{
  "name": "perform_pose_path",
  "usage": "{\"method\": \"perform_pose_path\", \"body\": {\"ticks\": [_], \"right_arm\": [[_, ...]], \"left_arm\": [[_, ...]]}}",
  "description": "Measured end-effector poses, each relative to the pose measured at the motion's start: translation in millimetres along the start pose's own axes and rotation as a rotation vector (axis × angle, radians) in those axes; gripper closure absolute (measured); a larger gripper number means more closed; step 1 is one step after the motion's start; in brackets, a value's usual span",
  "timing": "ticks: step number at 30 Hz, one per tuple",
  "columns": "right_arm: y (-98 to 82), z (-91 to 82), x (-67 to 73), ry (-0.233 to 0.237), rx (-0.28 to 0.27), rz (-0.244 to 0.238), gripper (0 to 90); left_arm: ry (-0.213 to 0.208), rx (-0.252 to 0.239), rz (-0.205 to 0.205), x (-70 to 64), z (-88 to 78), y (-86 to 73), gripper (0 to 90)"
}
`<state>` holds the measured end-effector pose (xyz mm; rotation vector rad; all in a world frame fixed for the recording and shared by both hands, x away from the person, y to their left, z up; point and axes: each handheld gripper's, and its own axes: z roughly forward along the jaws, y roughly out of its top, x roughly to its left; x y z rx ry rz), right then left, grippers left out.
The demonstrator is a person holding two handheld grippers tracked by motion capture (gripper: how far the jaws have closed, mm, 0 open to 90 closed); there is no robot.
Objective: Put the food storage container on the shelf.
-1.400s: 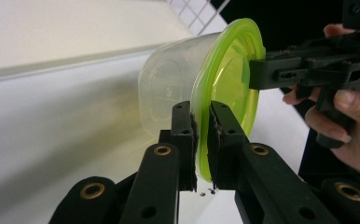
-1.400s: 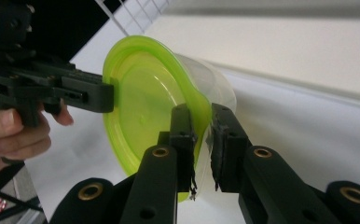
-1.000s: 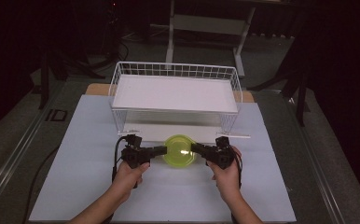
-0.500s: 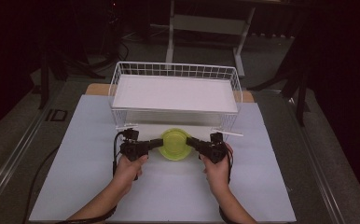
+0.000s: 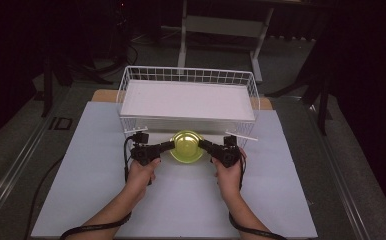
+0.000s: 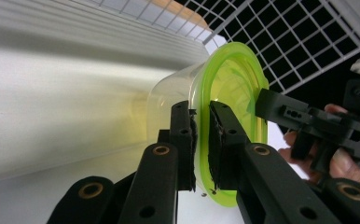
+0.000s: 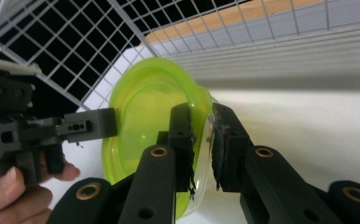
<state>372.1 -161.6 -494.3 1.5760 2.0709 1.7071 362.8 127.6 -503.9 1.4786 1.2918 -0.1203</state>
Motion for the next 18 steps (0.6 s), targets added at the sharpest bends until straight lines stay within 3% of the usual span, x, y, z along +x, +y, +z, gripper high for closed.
{"method": "perform_pose_path", "body": {"ticks": [7, 18], "right_arm": [[0.9, 7.4, -4.8, -0.04, 0.006, -0.005, 78.3], [8.0, 17.0, -6.4, -0.086, -0.004, -0.021, 75.8]], "left_arm": [[0.025, 0.007, 0.002, 3.3, 8.5, 1.8, 81.7], [0.027, -0.027, -0.043, 9.5, 14.7, 8.6, 81.3]]}}
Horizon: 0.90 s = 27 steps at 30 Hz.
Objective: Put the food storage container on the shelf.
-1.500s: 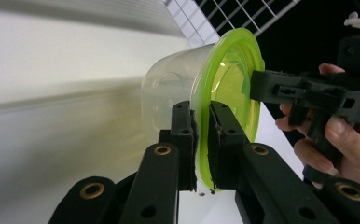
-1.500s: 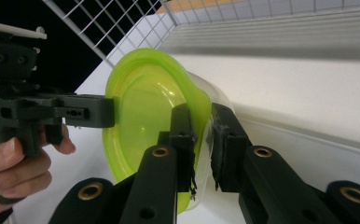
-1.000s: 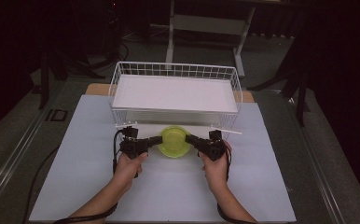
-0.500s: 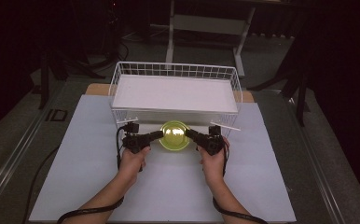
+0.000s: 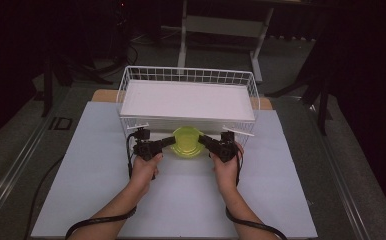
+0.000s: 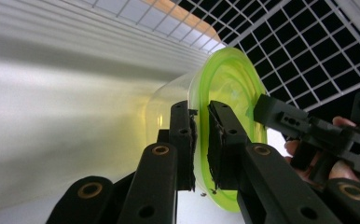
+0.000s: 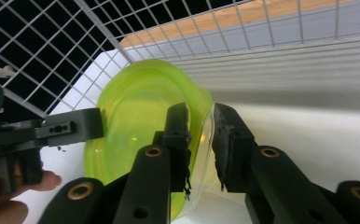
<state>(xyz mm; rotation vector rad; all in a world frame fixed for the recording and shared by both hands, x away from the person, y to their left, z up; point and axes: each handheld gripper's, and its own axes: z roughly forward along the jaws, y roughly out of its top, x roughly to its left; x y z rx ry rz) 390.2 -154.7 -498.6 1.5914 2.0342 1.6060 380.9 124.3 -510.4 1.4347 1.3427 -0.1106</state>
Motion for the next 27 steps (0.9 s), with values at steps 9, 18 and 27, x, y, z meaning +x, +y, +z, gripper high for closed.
{"method": "perform_pose_path", "body": {"ticks": [9, 18, 27], "right_arm": [[1.9, 4.6, -0.1, -0.02, -0.008, 0.023, 71.0], [5.4, 2.4, 4.5, -0.011, -0.03, 0.007, 64.0], [1.5, -8.1, 7.8, -0.014, -0.045, -0.047, 62.2]], "left_arm": [[0.001, -0.007, -0.031, 4.2, 4.8, 5.9, 77.7], [0.012, -0.028, -0.044, 6.3, 3.0, 8.0, 64.6], [0.046, -0.063, -0.035, 6.0, -8.9, 3.4, 56.3]]}}
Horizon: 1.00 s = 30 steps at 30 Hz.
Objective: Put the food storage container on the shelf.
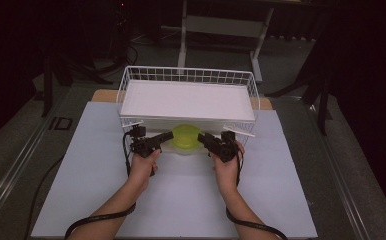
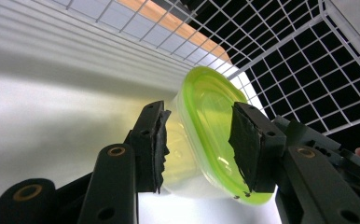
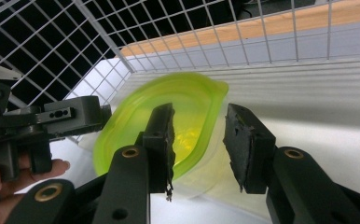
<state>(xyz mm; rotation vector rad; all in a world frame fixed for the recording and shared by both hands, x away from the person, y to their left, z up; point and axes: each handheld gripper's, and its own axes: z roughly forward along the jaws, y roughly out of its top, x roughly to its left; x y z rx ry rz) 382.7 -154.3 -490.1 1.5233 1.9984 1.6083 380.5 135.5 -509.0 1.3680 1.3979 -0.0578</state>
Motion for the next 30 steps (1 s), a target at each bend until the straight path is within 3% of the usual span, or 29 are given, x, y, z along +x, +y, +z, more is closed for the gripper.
{"method": "perform_pose_path", "body": {"ticks": [6, 14, 20, 21, 26, 27, 28, 30], "right_arm": [[-6.2, -13.4, 5.4, 0.013, -0.005, -0.024, 63.2], [-20.7, -17.2, 12.7, 0.021, 0.044, -0.066, 64.6], [-32.3, -13.0, 16.9, 0.014, 0.097, -0.088, 80.4], [-35.8, -9.6, 17.6, 0.023, 0.131, -0.093, 89.6], [-41.5, 1.2, 25.4, 0.047, 0.198, -0.146, 90.0], [-41.8, 3.2, 27.2, 0.046, 0.204, -0.155, 90.0], [-41.8, 5.5, 28.5, 0.046, 0.21, -0.154, 90.0], [-41.7, 10.1, 29.7, 0.038, 0.214, -0.153, 90.0]], "left_arm": [[0.004, -0.007, 0.032, -1.9, -13.9, -10.0, 56.3], [0.012, -0.003, 0.159, -13.6, -32.0, -22.3, 54.6], [0.008, -0.018, 0.248, -22.0, -43.8, -32.1, 53.3], [0.006, -0.01, 0.262, -22.3, -45.7, -33.9, 50.3], [-0.016, -0.001, 0.317, -21.4, -56.7, -42.5, 42.3], [-0.044, 0.004, 0.336, -20.1, -59.5, -44.2, 40.5], [-0.07, 0.002, 0.358, -19.3, -62.0, -45.7, 34.2], [-0.069, -0.007, 0.387, -20.0, -66.1, -49.0, 26.9]]}}
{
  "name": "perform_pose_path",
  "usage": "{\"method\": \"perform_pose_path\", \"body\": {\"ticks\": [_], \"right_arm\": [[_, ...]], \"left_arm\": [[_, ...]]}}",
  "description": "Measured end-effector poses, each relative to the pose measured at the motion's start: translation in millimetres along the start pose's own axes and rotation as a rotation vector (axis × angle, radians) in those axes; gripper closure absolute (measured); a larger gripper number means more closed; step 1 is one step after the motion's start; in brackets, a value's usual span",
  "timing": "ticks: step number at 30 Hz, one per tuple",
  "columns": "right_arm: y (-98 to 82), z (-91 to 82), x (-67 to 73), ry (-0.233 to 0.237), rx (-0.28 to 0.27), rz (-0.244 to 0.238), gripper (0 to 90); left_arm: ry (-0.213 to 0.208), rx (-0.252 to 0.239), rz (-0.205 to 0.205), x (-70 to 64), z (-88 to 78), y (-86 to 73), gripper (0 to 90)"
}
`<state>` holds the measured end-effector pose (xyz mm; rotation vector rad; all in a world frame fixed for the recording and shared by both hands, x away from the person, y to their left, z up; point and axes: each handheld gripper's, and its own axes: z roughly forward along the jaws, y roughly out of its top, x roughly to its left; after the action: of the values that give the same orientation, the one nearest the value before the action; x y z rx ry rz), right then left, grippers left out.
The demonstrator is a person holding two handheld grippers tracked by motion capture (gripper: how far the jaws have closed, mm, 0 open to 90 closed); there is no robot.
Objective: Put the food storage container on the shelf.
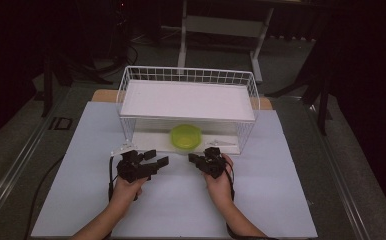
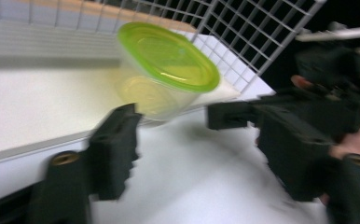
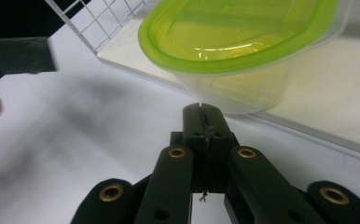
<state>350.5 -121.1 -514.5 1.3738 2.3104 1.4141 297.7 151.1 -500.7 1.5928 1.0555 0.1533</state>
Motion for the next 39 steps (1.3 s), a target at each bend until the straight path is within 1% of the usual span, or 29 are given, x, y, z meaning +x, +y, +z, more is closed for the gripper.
{"method": "perform_pose_path", "body": {"ticks": [1, 3, 4, 5, 6, 7, 8, 10, 13, 15, 19, 20, 21, 27, 29, 31, 32, 36, 37, 39], "right_arm": [[0.6, 2.3, -0.1, 0.0, 0.004, 0.003, 90.0], [1.7, 6.4, 0.1, -0.005, 0.009, 0.012, 90.0], [2.2, 8.5, 0.0, -0.004, 0.011, 0.015, 90.0], [2.5, 10.1, 0.0, -0.008, 0.009, 0.019, 90.0], [3.1, 11.8, -0.2, -0.011, 0.01, 0.022, 90.0], [3.9, 13.6, -0.3, -0.01, 0.013, 0.025, 90.0], [4.6, 14.9, -0.2, -0.012, 0.013, 0.025, 90.0], [6.8, 17.9, 0.3, -0.013, 0.015, 0.028, 90.0], [9.5, 21.2, -0.4, -0.009, 0.01, 0.041, 90.0], [11.5, 24.1, -0.8, -0.015, 0.002, 0.045, 90.0], [14.2, 27.9, -1.1, -0.02, 0.0, 0.051, 90.0], [16.3, 30.3, -1.4, -0.025, -0.002, 0.052, 90.0], [17.4, 31.3, -1.4, -0.027, 0.0, 0.049, 90.0], [23.4, 32.9, -3.7, -0.039, -0.007, 0.049, 90.0], [24.7, 33.2, -5.2, -0.037, -0.007, 0.06, 90.0], [25.3, 33.8, -5.3, -0.034, -0.007, 0.056, 89.9], [25.4, 33.4, -4.8, -0.034, -0.007, 0.054, 89.9], [24.7, 29.9, -1.8, -0.026, -0.002, 0.041, 89.8], [24.4, 27.6, -0.4, -0.025, -0.003, 0.035, 89.8], [23.2, 21.6, 2.3, -0.017, -0.004, 0.028, 88.8]], "left_arm": [[-0.003, -0.003, 0.007, -0.6, -1.5, -1.2, 25.5], [0.0, -0.018, 0.025, -2.0, -4.0, -3.7, 12.7], [0.013, -0.027, 0.041, -2.9, -5.1, -5.1, 8.5], [0.018, -0.033, 0.056, -3.5, -6.3, -6.4, 3.9], [0.025, -0.043, 0.072, -3.6, -7.8, -7.9, 1.4], [0.046, -0.051, 0.082, -4.4, -9.2, -9.3, 1.4], [0.054, -0.065, 0.093, -4.7, -10.5, -10.8, 1.4], [0.068, -0.074, 0.098, -4.6, -12.1, -13.8, 1.4], [0.054, -0.075, 0.083, -2.7, -12.8, -17.9, 1.4], [0.05, -0.079, 0.076, -1.9, -13.4, -20.0, 1.5], [0.051, -0.079, 0.082, -1.8, -14.8, -20.4, 1.5], [0.052, -0.087, 0.092, -2.7, -16.2, -19.6, 1.5], [0.052, -0.089, 0.092, -3.3, -16.3, -19.3, 1.5], [0.045, -0.093, 0.103, -6.3, -15.8, -19.8, 1.5], [0.038, -0.088, 0.109, -6.9, -15.1, -20.0, 1.5], [0.04, -0.085, 0.116, -7.7, -14.4, -20.0, 1.5], [0.035, -0.088, 0.116, -7.9, -14.3, -19.9, 1.5], [0.044, -0.095, 0.132, -9.5, -14.1, -19.3, 1.5], [0.052, -0.097, 0.143, -10.2, -14.3, -18.7, 1.5], [0.045, -0.089, 0.145, -10.7, -14.3, -17.4, 1.5]]}}
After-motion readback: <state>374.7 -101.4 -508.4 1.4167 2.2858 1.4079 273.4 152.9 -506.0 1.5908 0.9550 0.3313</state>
